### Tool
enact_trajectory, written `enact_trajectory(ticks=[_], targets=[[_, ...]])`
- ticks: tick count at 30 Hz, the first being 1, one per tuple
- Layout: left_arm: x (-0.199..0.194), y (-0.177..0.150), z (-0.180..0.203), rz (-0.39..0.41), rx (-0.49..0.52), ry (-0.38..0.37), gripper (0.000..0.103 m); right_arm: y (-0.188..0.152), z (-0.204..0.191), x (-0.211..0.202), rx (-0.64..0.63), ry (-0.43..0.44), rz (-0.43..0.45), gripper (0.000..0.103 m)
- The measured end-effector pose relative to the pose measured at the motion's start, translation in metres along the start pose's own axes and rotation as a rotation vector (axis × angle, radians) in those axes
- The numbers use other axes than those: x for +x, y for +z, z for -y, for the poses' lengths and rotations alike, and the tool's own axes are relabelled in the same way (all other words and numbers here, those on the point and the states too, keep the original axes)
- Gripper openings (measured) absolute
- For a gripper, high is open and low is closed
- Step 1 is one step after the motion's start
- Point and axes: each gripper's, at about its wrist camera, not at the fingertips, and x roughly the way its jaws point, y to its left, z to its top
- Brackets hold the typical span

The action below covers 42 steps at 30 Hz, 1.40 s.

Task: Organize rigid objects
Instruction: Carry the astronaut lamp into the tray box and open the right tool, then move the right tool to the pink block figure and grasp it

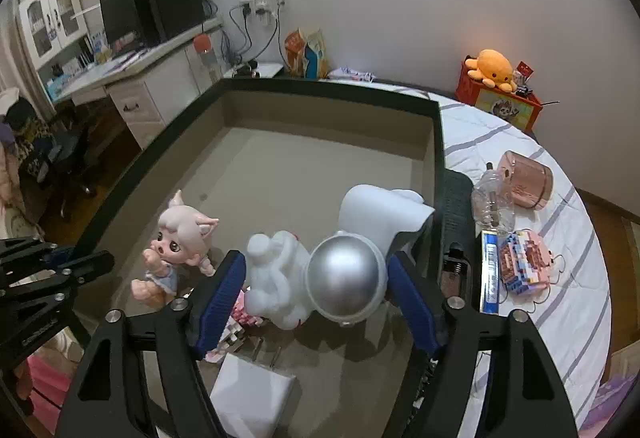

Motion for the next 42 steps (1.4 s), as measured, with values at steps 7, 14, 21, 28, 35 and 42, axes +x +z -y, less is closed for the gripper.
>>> enact_trajectory(ticks=[7,14,21,28,35,42], targets=[[0.0,0.001,0.001,-0.002,-0.002,0.006,0.015,-0.007,0.015,-0.04,0.042,-0.044,0.111,0.079],[0.001,0.0,0.001,-0.009,-0.003,0.006,0.015,-0.035,0.068,-0.064,0.161,-0.173,0.115,0.079],[0.002,0.001,0.003,-0.012,-0.004,0.02,0.015,-0.057,0.105,-0.05,0.221,-0.197,0.049,0.079],[0.004,0.001,0.005,-0.021,-0.006,0.029,0.015,-0.047,0.12,-0.026,0.217,-0.215,0.05,0.079],[0.006,0.002,0.004,-0.023,-0.01,0.034,0.015,-0.034,0.133,-0.006,0.215,-0.247,0.051,0.079],[0.013,0.01,-0.001,-0.029,-0.024,0.025,0.015,-0.026,0.145,0.006,0.239,-0.217,0.047,0.079]])
